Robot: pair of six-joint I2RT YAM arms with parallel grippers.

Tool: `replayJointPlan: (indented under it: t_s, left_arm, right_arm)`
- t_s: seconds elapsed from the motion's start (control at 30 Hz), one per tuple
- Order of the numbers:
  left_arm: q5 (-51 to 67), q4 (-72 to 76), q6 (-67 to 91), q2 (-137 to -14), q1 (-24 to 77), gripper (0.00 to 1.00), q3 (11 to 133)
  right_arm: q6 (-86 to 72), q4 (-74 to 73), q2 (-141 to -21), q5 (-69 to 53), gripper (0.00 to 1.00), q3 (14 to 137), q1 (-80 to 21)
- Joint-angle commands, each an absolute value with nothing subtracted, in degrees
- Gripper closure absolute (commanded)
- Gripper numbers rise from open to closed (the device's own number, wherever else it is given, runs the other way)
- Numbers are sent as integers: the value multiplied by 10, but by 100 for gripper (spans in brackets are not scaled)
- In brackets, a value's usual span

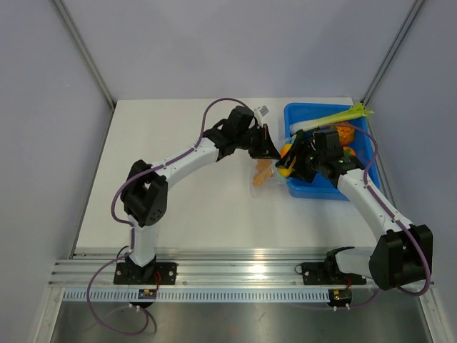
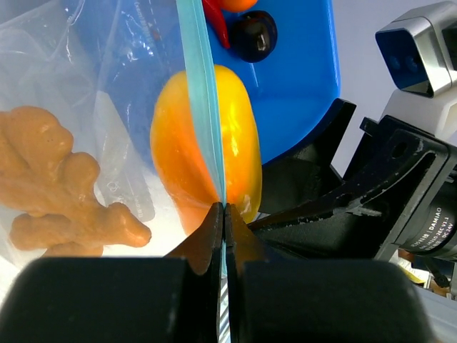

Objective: Place the food in the zip-top bag and seal the zipper
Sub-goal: Place the fake fruit in the zipper food storage bag, then adjust the zipper on the food storage bag.

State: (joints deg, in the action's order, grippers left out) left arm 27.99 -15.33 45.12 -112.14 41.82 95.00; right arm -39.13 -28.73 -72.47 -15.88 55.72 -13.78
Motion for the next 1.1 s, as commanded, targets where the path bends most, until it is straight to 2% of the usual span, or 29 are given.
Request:
replayJointPlan:
  t_s: [0.0,0.23,0.47,0.6,0.93,1.07]
  left_arm:
    - [305,-113,456,-1101,416,100,944]
    - [311,-108,455,-1099,410,100,937]
    - [313,-105,456,-1098,407,100,933]
    - [320,-107,454,-1100,407,100,933]
    - [321,-107,453,-1100,407,100,932]
    - [322,-108,453,-1100,407,100,930]
  right_arm:
    - [-370,-309,-709,-143,22,585,-140]
    - [-355,-327,-702,-130,21,609,-140]
    - [-347,-346,-685,-97,27,640,-140]
    - [-367,-338,-642,-32,38,621,-140]
    - [-393,-345,-643,20,42,593,-134]
    - [-407,-342,-640,27,49,576,-130]
